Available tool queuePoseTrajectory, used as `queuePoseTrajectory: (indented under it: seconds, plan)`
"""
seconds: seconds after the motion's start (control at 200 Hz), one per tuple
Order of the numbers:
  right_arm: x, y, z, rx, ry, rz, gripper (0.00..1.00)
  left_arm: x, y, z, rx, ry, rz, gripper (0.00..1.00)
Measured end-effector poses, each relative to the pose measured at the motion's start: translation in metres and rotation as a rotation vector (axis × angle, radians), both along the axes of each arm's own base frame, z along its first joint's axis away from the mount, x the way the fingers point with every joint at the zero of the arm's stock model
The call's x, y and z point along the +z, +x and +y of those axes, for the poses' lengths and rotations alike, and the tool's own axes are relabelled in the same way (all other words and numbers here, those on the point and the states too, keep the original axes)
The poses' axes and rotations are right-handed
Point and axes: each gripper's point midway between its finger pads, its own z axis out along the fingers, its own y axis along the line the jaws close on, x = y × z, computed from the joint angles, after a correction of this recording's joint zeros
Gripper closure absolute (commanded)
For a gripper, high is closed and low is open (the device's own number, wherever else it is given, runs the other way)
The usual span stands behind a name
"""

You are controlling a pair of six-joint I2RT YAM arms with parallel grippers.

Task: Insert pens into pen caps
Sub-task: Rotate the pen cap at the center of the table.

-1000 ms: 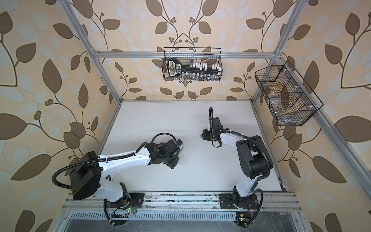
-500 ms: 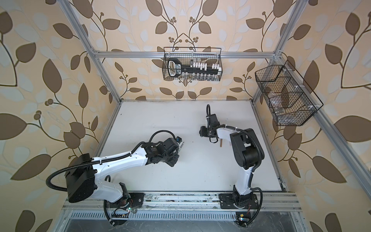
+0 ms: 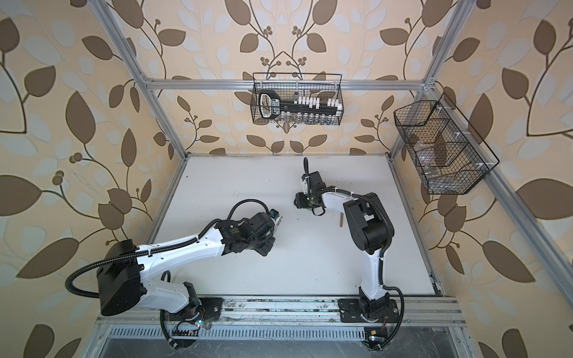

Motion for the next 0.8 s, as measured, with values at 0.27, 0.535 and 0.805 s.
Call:
queuePoseTrajectory:
  seconds: [0.27, 0.535, 0.805]
  plan:
    - [-0.002, -0.020, 0.003, 0.056, -0.005, 0.055, 0.50, 0.003, -0.002, 0.006, 0.006, 0.004, -0.011, 0.97]
    - [-0.003, -0.078, -0.026, 0.051, -0.077, 0.162, 0.57, 0.005, 0.000, 0.008, 0.013, 0.009, -0.023, 0.97]
    - [0.036, -0.086, -0.035, 0.047, -0.174, 0.082, 0.57, 0.007, 0.000, 0.007, 0.013, 0.004, -0.027, 0.97]
